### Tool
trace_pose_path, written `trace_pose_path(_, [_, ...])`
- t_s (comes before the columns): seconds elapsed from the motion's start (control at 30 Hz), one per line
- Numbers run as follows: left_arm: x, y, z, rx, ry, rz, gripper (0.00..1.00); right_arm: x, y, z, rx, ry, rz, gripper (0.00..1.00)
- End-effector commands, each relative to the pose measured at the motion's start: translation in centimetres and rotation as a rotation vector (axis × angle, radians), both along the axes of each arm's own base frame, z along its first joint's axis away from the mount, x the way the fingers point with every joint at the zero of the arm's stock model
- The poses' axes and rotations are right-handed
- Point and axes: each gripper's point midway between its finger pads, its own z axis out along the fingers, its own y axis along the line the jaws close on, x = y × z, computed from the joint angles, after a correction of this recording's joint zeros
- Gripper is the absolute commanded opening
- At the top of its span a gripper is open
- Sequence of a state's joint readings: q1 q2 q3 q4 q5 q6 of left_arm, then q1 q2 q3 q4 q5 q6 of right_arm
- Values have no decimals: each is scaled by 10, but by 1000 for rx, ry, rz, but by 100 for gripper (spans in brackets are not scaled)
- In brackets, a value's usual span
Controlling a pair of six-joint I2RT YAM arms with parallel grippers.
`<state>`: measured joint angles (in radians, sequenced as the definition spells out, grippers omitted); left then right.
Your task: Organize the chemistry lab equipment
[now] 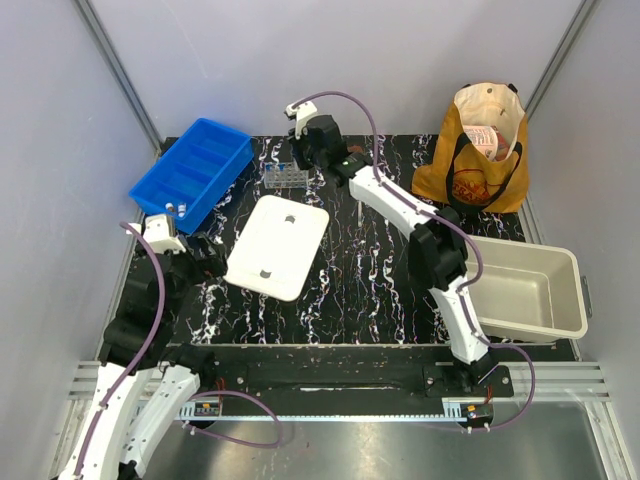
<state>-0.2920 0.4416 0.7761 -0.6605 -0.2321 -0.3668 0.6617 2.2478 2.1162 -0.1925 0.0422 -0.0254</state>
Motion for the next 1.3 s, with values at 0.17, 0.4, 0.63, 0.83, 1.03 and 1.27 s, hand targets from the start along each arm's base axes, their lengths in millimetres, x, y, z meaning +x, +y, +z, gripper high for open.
trace_pose_path(0.17, [0, 15, 10, 2, -37, 90, 99, 45, 10, -5, -48, -170, -39, 18])
trace_pose_path(0.4, [-1, 21, 9, 12, -28, 118, 99, 55, 18, -32, -30, -161, -47, 18])
trace_pose_path(0.63, [0, 23, 8, 17, -18, 132, 99, 57, 19, -37, -1, -165, -54, 18])
trace_pose_path(0.83, [1, 22, 6, 18, -8, 131, 99, 57, 22, -45, 23, -141, -45, 18])
trace_pose_path(1.03, [1, 21, 6, 18, -8, 128, 99, 54, 23, -49, 44, -112, -48, 18])
trace_pose_path(1.27, [1, 22, 6, 18, -8, 135, 99, 55, 15, -60, -11, -79, -75, 18])
